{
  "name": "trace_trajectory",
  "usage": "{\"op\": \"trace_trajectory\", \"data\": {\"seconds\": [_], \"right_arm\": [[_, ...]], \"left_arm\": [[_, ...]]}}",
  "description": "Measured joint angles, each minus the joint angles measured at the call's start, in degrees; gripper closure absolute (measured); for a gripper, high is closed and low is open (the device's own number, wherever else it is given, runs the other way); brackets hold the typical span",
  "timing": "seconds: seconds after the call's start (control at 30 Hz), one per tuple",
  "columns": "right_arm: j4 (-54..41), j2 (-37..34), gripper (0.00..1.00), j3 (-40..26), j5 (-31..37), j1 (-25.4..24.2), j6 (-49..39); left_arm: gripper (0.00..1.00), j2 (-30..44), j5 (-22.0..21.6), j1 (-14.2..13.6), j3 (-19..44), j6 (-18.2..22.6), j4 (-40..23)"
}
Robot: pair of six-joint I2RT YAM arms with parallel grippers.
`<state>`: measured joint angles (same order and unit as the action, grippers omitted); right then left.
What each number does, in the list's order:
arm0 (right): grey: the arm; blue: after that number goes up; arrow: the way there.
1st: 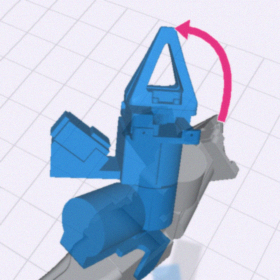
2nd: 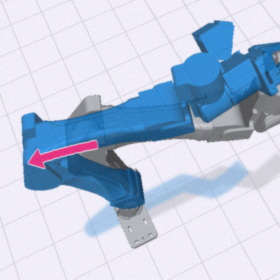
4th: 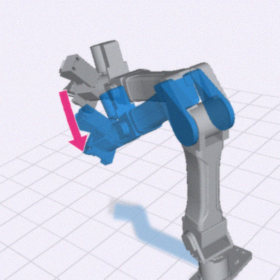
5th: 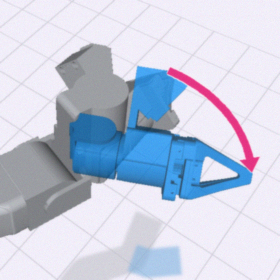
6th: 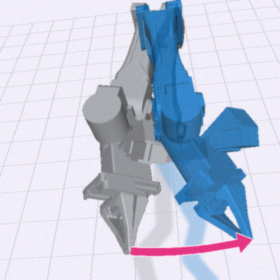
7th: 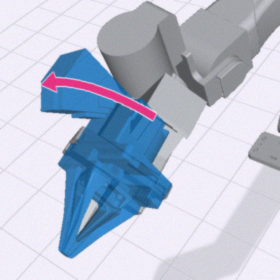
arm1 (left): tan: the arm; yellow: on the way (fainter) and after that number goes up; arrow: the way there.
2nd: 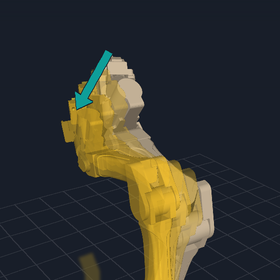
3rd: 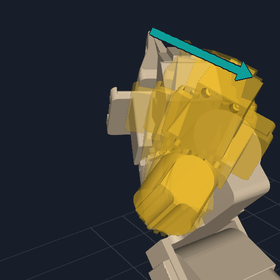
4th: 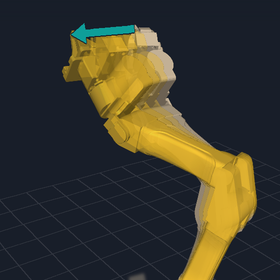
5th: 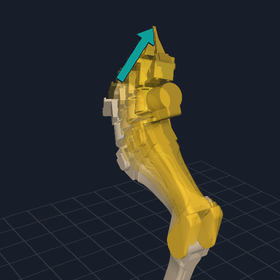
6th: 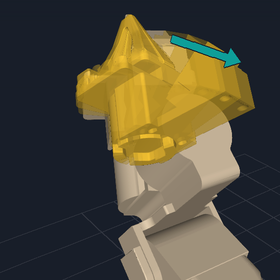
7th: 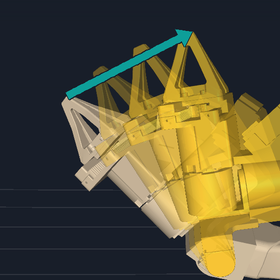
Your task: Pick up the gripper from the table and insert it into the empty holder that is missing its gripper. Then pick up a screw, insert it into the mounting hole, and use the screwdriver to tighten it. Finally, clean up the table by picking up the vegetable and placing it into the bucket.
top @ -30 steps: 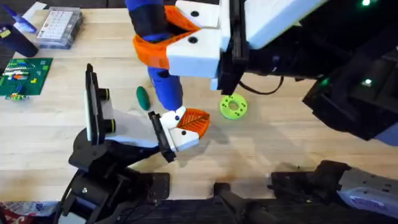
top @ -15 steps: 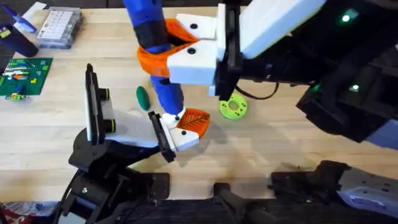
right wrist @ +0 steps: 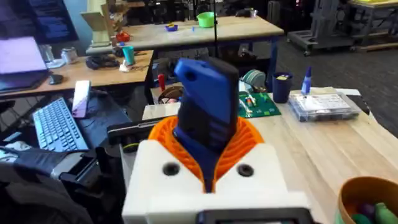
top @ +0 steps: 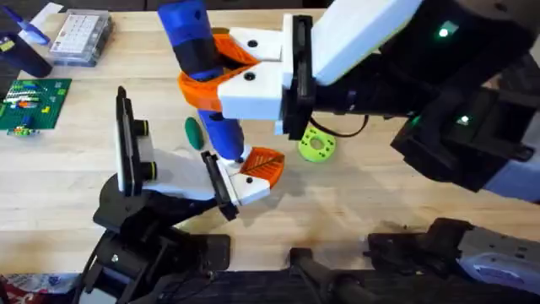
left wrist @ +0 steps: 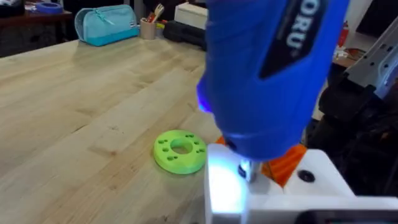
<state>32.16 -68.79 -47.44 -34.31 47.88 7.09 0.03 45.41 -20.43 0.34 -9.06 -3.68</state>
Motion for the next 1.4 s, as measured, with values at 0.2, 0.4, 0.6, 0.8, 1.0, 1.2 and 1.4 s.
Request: {"op": "trace_trajectory", "data": {"seconds": [0.2, 0.4, 0.6, 0.8, 1.0, 1.2, 1.4], "right_arm": [[0.03, 0.03, 0.967, 0.00, -0.03, 0.00, 0.00], [0.05, 0.07, 0.967, 0.00, -0.01, -0.16, -0.06], [0.05, 0.07, 0.967, 0.00, -0.03, -0.22, -1.16], [0.72, 0.07, 0.967, 0.00, -0.02, -0.22, -1.39], [1.18, 0.84, 0.967, 0.00, -0.03, -0.28, -1.40], [0.37, 2.45, 0.967, 0.00, -0.05, -0.33, -1.42], [2.46, 2.45, 0.967, 0.07, -0.03, -0.33, -1.12]], "left_arm": [[0.984, 0.01, 0.00, 0.00, 0.00, 0.00, 0.00], [0.984, 0.01, 0.00, 0.00, 0.00, 0.00, 0.01], [0.984, 0.01, 0.00, 0.00, 0.00, 0.00, 0.00], [0.984, 0.01, 0.00, 0.00, 0.00, 0.00, 0.01], [0.984, 0.01, 0.00, 0.00, 0.00, 0.00, 0.02], [0.984, 0.00, 0.00, 0.00, 0.00, 0.00, 0.01], [0.984, 0.02, 0.00, 0.00, 0.00, 0.00, 0.00]]}}
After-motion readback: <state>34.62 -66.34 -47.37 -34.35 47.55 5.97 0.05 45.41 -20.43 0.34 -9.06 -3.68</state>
